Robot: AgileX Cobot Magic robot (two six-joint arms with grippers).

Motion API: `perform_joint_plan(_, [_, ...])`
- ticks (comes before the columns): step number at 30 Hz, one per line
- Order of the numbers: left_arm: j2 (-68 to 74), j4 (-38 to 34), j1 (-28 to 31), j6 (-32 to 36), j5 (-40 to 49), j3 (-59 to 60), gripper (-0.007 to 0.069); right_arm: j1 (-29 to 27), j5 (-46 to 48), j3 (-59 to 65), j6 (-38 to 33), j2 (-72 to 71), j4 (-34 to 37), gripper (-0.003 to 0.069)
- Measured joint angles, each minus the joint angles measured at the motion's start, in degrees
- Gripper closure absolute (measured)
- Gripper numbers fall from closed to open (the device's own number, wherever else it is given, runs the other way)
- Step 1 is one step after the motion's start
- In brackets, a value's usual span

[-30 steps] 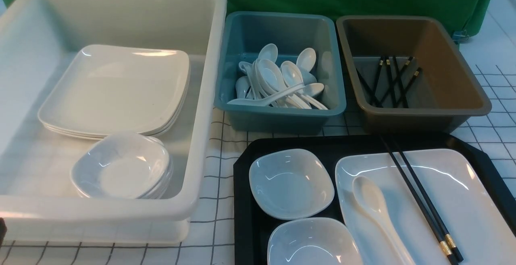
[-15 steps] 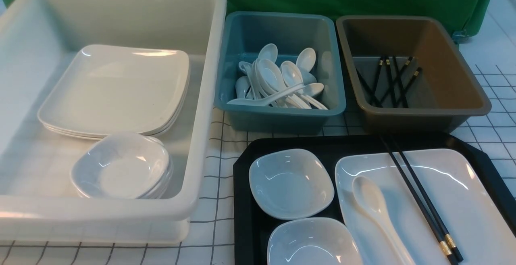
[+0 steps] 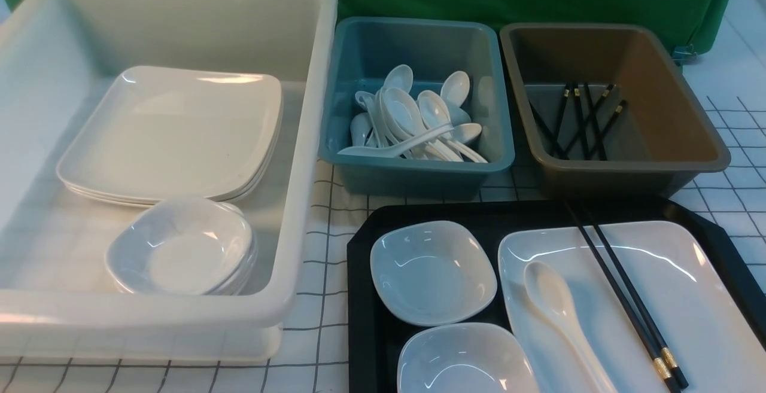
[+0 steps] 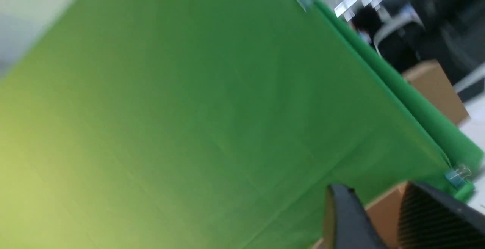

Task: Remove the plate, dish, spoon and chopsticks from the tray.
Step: Use the right arm to grab a pair of chopsticks from the plate

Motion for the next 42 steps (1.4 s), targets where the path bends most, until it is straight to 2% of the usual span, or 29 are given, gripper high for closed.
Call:
perform_joint_plan(1, [0.70, 0.00, 0.00, 1.04, 1.26, -1.46, 0.0605, 0.00, 0.54, -0.48, 0.00, 0.00, -0.30, 0.0475])
perform_joint_plan(2, [5.75, -0.35, 0.00, 5.41, 9.93, -6.19, 0.0605, 0.83, 5.97, -4.83, 0.00, 1.05, -3.04, 0.0533])
perform_joint_plan(4, [13.20, -3.02, 0.00, 11.66, 20.40, -11.05, 0.0605, 2.57, 15.26, -12.04, -0.83, 4.31, -6.27, 0.0607])
perform_joint_plan(6, [20.67, -7.71, 0.00, 17.80, 29.67, -14.63, 0.0605, 5.06, 28.13, -20.45, -6.67, 10.12, -8.04, 0.0642])
perform_joint_plan(9, [30.51, -15.97, 0.00, 25.85, 39.38, -17.06, 0.0605, 9.03, 44.45, -31.70, -16.50, 20.68, -8.95, 0.0650])
perform_joint_plan(12, [38.43, -22.54, 0.00, 33.01, 43.93, -17.36, 0.0618, 13.19, 61.97, -41.17, -22.30, 32.22, -9.22, 0.0651])
perform_joint_plan(15, [43.05, -24.55, -1.84, 36.39, 45.01, -17.36, 0.0627, 15.03, 71.57, -46.82, -26.05, 42.36, -9.40, 0.0655])
perform_joint_plan(17, [45.00, -24.62, -6.15, 37.08, 44.23, -17.40, 0.0629, 15.08, 74.44, -48.61, -28.11, 49.63, -9.66, 0.0658])
perform_joint_plan(19, [45.58, -24.62, -9.58, 37.15, 43.41, -17.40, 0.0628, 14.96, 74.81, -49.09, -29.14, 53.81, -9.87, 0.0658])
perform_joint_plan(20, [46.08, -24.34, -15.18, 37.15, 41.83, -17.46, 0.0628, 14.62, 74.90, -49.34, -30.04, 57.81, -10.04, 0.0658])
perform_joint_plan(24, [47.84, -22.10, -29.95, 35.98, 37.73, -18.58, 0.0628, 13.33, 72.72, -49.34, -30.66, 67.44, -10.39, 0.0634])
perform_joint_plan(26, [49.80, -19.64, -36.82, 32.66, 35.69, -19.93, 0.0628, 12.97, 70.35, -49.34, -30.85, 71.94, -10.51, 0.0585])
perform_joint_plan(27, [51.71, -16.96, -41.22, 30.27, 34.49, -21.20, 0.0628, 12.76, 68.76, -49.34, -31.02, 74.01, -10.56, 0.0534])
perform_joint_plan(29, [54.28, -14.13, -45.34, 27.77, 33.96, -23.35, 0.0628, 12.70, 66.19, -49.34, -31.32, 77.49, -10.56, 0.0447])
perform_joint_plan(32, [59.25, -11.75, -50.05, 26.13, 33.32, -28.06, 0.0628, 12.70, 62.31, -49.34, -31.60, 82.48, -10.56, 0.0284])
perform_joint_plan(35, [63.75, -11.14, -51.90, 26.00, 33.03, -32.01, 0.0628, 12.70, 59.04, -49.34, -32.18, 87.64, -10.56, 0.0193])
perform_joint_plan(42, [69.61, -8.54, -52.18, 26.23, 32.58, -34.50, 0.0628, 12.70, 52.82, -49.39, -33.14, 95.89, -10.94, 0.0171])
